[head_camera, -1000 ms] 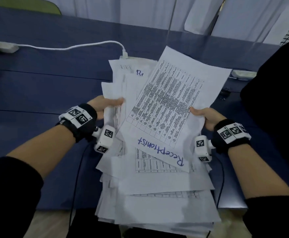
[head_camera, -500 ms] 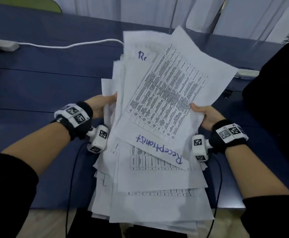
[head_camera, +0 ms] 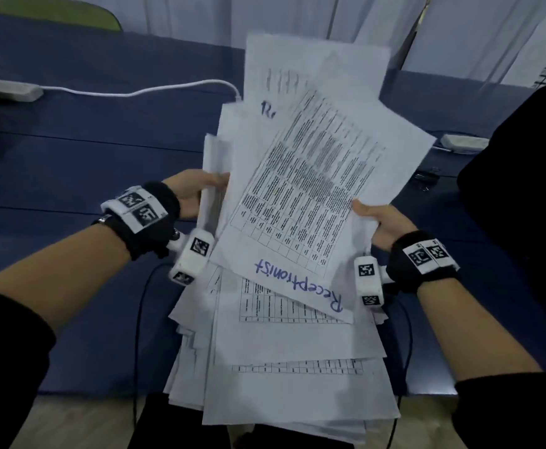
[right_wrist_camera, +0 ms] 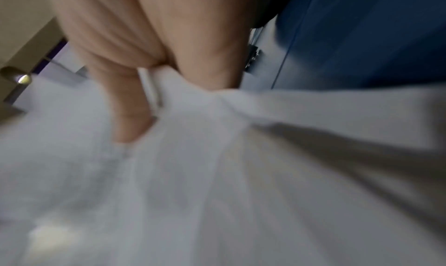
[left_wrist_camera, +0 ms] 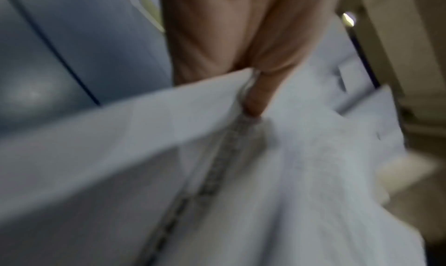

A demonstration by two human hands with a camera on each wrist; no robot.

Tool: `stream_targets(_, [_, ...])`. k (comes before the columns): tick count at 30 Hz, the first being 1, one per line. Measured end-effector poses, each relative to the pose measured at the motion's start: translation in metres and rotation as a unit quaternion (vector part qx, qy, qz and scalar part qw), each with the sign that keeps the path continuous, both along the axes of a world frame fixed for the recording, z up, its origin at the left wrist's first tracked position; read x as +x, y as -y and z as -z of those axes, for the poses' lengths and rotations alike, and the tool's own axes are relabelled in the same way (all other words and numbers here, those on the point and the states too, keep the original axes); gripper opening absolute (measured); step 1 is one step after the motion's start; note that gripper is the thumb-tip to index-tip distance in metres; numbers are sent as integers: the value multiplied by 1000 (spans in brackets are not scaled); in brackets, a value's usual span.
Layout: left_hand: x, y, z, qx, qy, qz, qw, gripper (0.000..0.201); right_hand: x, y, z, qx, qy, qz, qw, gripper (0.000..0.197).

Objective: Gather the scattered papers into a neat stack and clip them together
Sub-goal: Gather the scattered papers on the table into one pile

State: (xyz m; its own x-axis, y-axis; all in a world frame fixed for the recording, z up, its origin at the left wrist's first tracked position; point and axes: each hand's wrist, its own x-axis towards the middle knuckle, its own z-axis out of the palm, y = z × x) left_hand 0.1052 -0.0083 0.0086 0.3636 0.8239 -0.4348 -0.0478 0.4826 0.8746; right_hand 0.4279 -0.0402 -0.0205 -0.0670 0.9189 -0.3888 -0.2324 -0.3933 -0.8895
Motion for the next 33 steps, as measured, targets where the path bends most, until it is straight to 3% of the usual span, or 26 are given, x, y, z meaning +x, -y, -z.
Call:
stream_targets(2, [5, -3, 6, -16, -85, -10, 996, 36, -4, -3, 1, -14, 69, 5, 998, 43])
stream_targets(4, [5, -4, 8, -32, -120, 41, 991, 62, -12, -5, -1, -21, 167, 1, 986, 46])
stream_targets(7, [0, -10, 10, 6, -194, 114, 974, 112, -20, -7, -8, -28, 208, -4, 978, 43])
stream_targets(8, [1, -11, 11, 34, -224, 132, 965, 108, -22, -7, -11, -30, 215, -9, 976, 43])
stream_targets(10, [11, -5, 6, 102, -269, 148, 946, 78, -26, -5, -15, -19, 199, -9, 980, 42])
stream_targets(13, [28, 0, 0, 193, -378, 133, 896, 83, -31, -1, -15, -4, 142, -2, 990, 43])
stream_targets(15, [29, -3, -1, 230, -392, 104, 885, 85, -31, 3, -14, 3, 121, 30, 992, 44])
stream_targets(17, [21, -7, -7, 212, -310, 80, 923, 75, -27, 7, -14, 7, 79, 72, 994, 41])
stream_targets(19, [9, -4, -19, 181, -193, 63, 962, 48, -23, 10, -16, 12, 24, 93, 995, 27])
stream_targets(20, [3, -4, -23, 178, -156, 59, 970, 40, -23, 10, -19, 16, -4, 86, 996, 21])
stream_targets(23, [-10, 1, -40, 177, -81, 61, 979, 38, -28, 12, -31, 35, -52, 57, 996, 41])
stream_targets(26, [-15, -1, -53, 203, -109, 47, 972, 46, -41, 11, -50, 68, -33, 58, 995, 21])
stream_targets(30, [-8, -6, -81, 262, -173, -33, 949, 48, -59, -1, -91, 165, 68, 138, 974, 42])
stream_targets(33, [12, -6, -109, 333, -181, -99, 920, 48, -78, -9, -135, 290, 159, 195, 923, 58])
